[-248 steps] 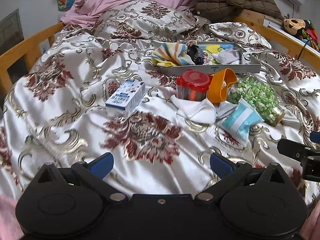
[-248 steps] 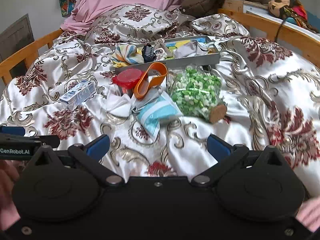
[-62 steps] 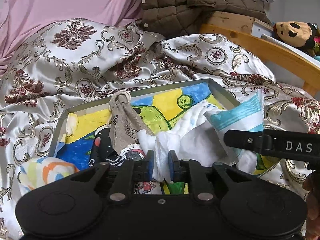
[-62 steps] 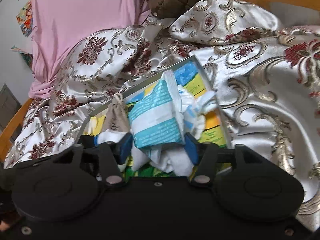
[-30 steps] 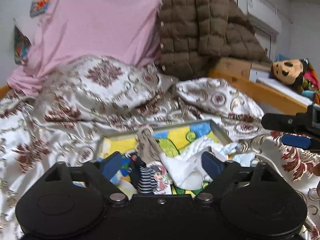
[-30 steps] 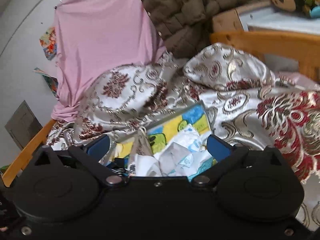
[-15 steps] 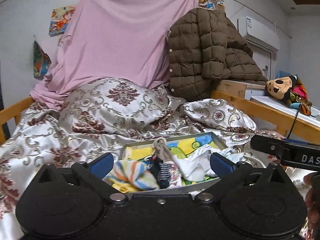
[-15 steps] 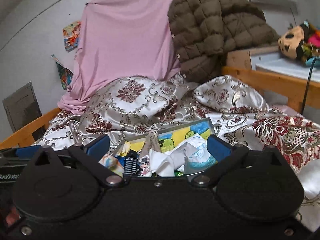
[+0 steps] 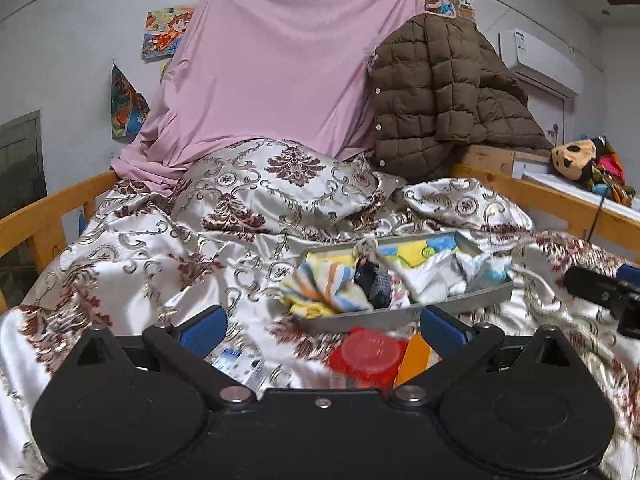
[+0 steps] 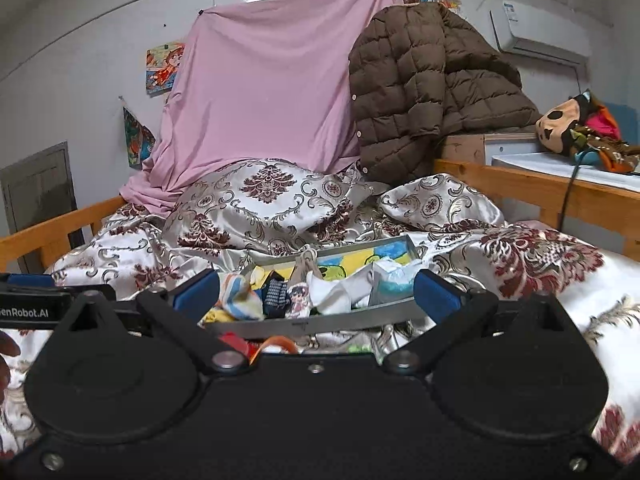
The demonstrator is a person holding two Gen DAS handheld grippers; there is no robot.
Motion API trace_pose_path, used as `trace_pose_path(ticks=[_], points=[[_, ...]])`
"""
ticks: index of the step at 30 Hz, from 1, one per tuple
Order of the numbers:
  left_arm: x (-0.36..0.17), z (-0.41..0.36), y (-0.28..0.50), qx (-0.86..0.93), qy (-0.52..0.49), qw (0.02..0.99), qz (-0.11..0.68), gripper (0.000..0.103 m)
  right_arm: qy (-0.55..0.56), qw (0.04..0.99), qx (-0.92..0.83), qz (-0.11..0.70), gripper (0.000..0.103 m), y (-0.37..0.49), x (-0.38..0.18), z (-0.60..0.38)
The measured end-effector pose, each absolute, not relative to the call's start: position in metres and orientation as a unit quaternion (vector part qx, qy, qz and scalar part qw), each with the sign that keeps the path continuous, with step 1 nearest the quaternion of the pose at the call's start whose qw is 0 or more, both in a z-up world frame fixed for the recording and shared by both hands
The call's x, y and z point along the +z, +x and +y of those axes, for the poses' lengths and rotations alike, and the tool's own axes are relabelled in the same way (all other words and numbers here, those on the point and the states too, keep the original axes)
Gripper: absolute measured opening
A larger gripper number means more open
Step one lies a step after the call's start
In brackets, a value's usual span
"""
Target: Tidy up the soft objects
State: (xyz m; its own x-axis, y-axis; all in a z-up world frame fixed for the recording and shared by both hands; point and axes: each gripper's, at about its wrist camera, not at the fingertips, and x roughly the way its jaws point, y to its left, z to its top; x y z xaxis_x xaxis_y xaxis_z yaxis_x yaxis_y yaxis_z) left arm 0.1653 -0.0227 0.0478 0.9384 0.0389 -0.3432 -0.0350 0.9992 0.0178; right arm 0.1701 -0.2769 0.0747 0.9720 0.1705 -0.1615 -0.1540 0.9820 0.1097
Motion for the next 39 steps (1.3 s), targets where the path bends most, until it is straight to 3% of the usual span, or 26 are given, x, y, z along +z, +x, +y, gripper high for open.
trace_pose_path(ticks=[23, 39], points=[[-0.004, -0.009, 0.103, 0.016, 0.037, 0.954, 0.296, 0.102, 0.016, 0.977, 0.051, 0.209, 0.102, 0.092, 0.039, -0.241], [-0.017, -0.007, 0.098, 0.036, 0.051, 0.937, 0.345, 0.102, -0.016, 0.959, 0.059, 0.278, 0.102, 0.098, 0.026, -0.23]])
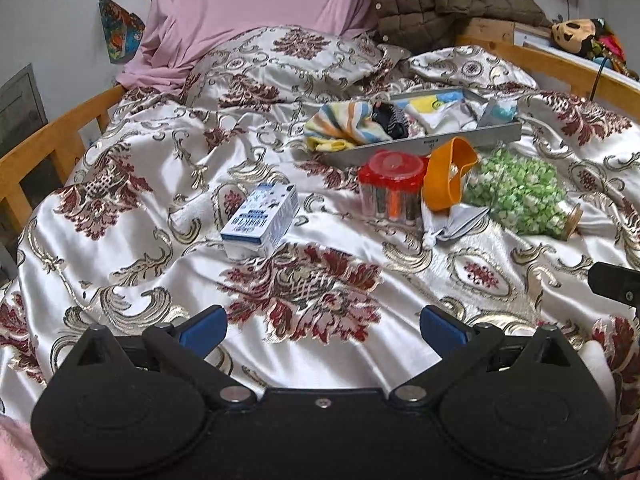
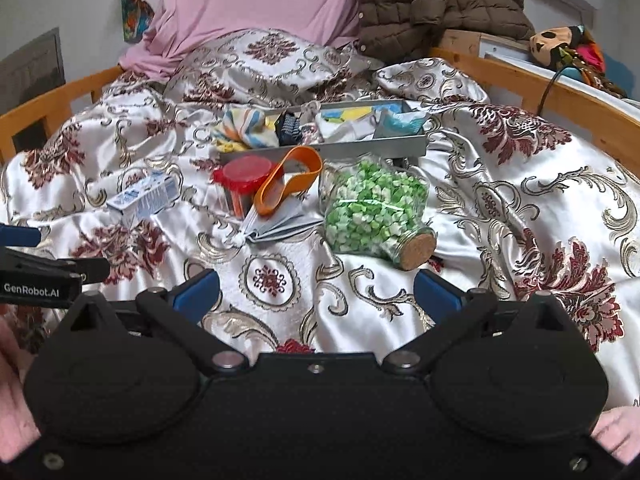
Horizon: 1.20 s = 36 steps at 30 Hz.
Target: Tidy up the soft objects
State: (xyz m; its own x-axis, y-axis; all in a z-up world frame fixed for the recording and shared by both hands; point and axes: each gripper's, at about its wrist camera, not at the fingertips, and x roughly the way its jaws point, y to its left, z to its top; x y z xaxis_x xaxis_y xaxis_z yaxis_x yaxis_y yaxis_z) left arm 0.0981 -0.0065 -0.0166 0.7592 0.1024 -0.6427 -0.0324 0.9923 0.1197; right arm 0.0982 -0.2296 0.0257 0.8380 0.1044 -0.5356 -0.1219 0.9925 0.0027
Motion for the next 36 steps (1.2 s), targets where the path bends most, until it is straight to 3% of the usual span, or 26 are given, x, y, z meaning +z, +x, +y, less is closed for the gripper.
trace_pose_path(ticks=[36], points=[[-0.03, 0.002, 0.118, 0.076, 0.045, 0.911, 0.402, 0.102, -0.065, 0.931, 0.14, 0.331, 0.102, 0.134, 0.002, -0.207]])
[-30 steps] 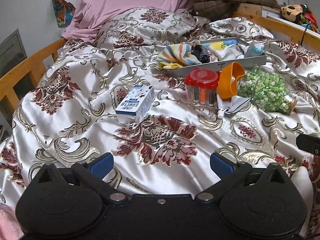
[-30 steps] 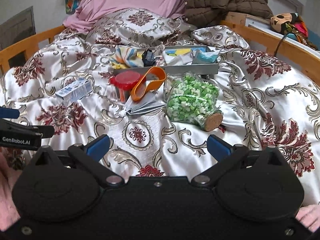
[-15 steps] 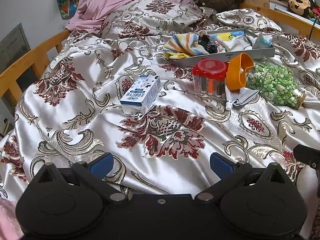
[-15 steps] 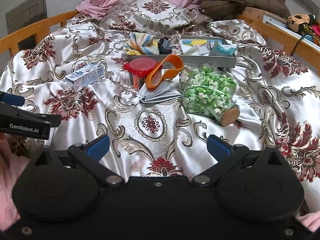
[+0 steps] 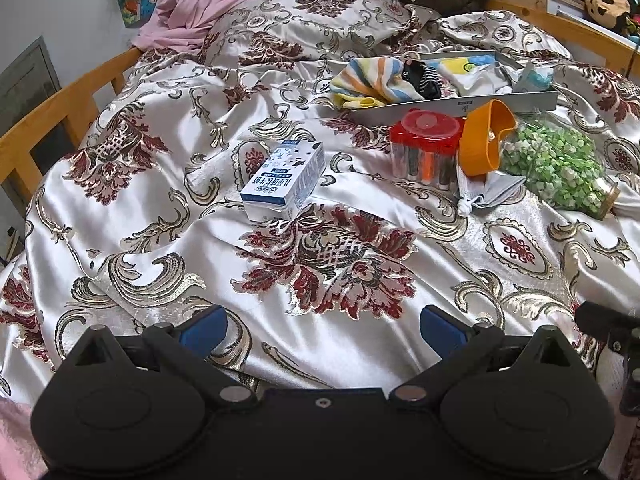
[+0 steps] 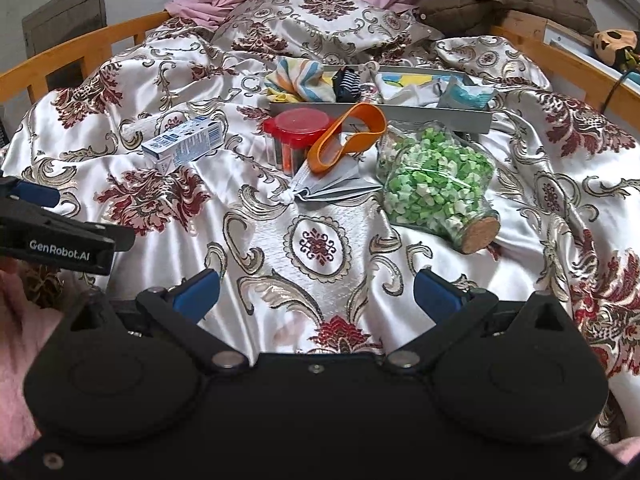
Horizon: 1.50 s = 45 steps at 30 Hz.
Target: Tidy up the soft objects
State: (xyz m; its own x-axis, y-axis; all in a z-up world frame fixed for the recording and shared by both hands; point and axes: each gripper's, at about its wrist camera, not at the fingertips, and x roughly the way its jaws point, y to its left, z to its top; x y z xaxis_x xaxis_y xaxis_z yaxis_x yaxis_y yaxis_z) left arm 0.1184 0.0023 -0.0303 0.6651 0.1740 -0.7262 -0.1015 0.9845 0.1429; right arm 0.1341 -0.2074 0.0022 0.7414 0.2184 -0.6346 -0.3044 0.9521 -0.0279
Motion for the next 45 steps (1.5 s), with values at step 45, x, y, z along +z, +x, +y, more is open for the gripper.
trace_pose_path(ticks=[45], points=[[-0.025, -0.007, 0.255, 0.006, 0.045, 0.94, 0.339, 0.102, -0.103, 0.933, 0.173, 0.297, 0.102, 0.262, -0.041, -0.169]])
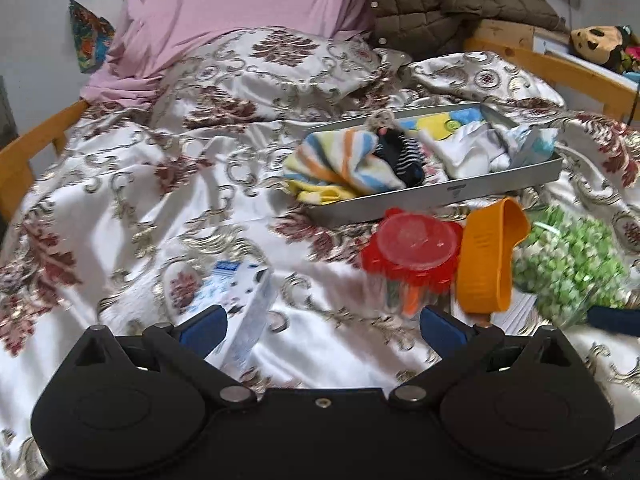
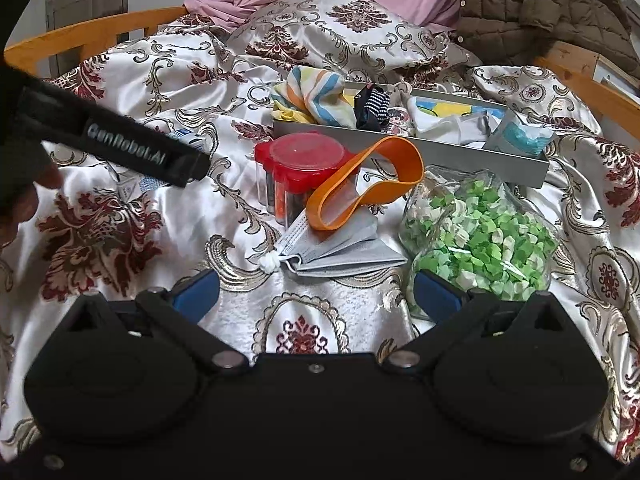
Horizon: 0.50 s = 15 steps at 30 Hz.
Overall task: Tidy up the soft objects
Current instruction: 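Grasp the orange silicone strap with the left tool while the right tool grasps the grey face mask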
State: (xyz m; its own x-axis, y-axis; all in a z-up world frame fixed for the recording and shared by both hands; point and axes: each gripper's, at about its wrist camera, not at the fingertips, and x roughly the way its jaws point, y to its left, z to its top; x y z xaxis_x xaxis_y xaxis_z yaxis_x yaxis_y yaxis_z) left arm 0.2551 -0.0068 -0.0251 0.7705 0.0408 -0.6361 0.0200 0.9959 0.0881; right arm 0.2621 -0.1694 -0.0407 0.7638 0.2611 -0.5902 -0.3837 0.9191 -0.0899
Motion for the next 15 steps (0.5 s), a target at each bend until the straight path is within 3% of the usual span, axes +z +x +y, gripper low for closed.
trace_pose_path(ticks=[12, 15], points=[[-0.03, -0.011, 0.285, -0.119, -0.032, 0.93, 0.345, 0.1, -0.08, 0.932, 0.18, 0.305, 0.102, 0.285, -0.052, -0.17], [-0.033, -0.017, 0.294, -0.149, -0.047, 0.923, 0.352, 0.098, -0.073, 0.931, 0.183, 0.306, 0.097, 0.29, -0.054, -0.171]])
